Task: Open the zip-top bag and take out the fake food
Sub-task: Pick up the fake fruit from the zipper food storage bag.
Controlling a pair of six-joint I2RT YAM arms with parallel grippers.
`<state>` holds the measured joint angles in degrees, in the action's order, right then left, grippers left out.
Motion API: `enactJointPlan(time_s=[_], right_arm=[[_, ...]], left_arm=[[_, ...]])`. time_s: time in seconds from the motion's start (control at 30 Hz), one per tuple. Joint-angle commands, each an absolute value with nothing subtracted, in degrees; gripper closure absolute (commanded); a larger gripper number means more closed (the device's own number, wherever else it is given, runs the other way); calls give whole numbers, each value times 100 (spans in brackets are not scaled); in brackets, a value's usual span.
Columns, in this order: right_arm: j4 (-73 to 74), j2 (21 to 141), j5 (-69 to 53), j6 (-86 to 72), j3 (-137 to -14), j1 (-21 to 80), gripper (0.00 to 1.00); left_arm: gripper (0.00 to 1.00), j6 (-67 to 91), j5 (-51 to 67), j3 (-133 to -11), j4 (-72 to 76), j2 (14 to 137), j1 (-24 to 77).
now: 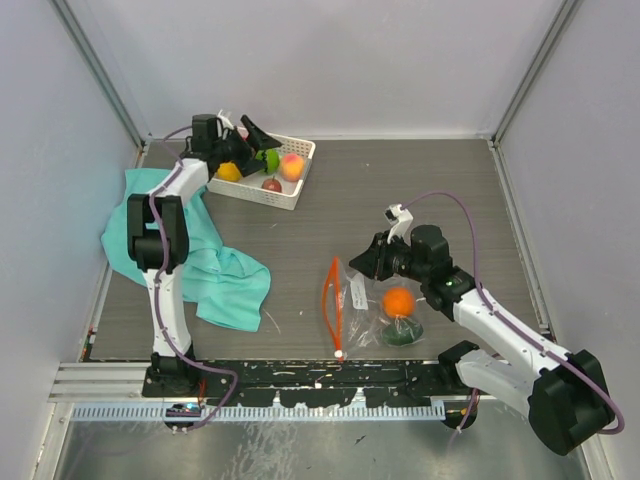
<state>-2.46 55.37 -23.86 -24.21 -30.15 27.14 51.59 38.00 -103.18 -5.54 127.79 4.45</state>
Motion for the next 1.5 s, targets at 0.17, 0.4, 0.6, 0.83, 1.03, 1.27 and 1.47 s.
enactJointPlan(time_s=[0.17,0.4,0.6,0.83,1.03,1.27,1.47], right_arm=[[-667,5297,-2562,-2559,-2959,2686,72],[-624,5171,-2657,-2610,-2991,2683,60],[-465,5099,-2820,-2557,-3141,2681,52],[-439,4993,-3026,-2592,-3217,2681,46],[-350,4996,-3199,-2593,-3365,2681,45],[-220,5016,-3315,-2601,-3509,2711,44],[83,5045,-3130,-2528,-3820,2858,44]], left_arm=[[2,5392,4556,-9840,1045,11684,1003],[2,4823,4469,-9197,1223,10996,1415],[2,3920,4153,-8496,1209,10207,1870],[2,2995,3945,-7621,1408,9215,2248],[2,2335,3988,-6618,1791,8277,2443],[2,1499,3903,-5539,1927,6979,2700],[2,1110,3904,-4981,1505,6017,2831]])
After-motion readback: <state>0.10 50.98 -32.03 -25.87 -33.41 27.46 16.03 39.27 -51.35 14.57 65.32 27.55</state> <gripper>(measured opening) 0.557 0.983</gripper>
